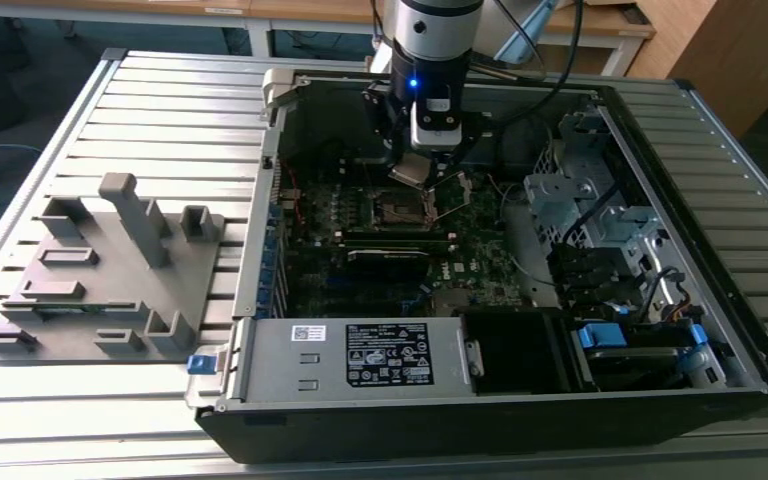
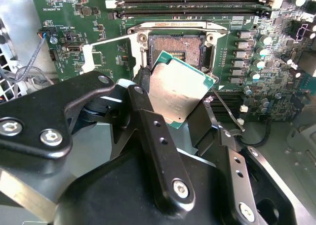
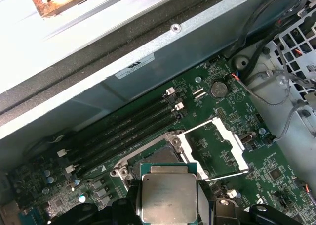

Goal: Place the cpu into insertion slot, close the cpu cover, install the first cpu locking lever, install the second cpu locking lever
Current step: 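Place the cpu into insertion slot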

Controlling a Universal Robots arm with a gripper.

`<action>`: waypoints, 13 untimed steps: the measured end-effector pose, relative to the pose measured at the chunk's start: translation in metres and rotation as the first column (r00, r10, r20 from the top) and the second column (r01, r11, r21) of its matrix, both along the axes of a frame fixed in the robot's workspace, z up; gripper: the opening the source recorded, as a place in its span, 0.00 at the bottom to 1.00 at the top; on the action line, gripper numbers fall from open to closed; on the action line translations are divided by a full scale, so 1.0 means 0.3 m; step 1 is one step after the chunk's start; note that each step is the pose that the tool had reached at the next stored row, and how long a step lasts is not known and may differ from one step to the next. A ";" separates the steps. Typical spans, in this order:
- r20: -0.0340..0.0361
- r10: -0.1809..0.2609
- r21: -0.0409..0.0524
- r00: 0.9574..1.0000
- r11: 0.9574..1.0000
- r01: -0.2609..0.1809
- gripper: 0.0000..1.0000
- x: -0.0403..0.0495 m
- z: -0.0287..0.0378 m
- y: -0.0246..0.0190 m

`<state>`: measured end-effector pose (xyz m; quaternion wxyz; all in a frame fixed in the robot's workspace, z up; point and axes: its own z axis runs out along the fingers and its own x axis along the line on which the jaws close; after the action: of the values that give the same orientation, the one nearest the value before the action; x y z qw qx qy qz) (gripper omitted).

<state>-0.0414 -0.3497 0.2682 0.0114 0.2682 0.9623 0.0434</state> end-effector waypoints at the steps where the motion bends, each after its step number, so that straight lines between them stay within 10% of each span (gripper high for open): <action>1: 0.000 0.000 0.000 1.000 1.000 0.000 0.54 0.000 0.000 0.000; 13: 0.000 -0.030 0.000 1.000 1.000 0.030 0.54 0.000 -0.001 0.000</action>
<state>-0.0414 -0.3497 0.2680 0.0121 0.2824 0.9582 0.0433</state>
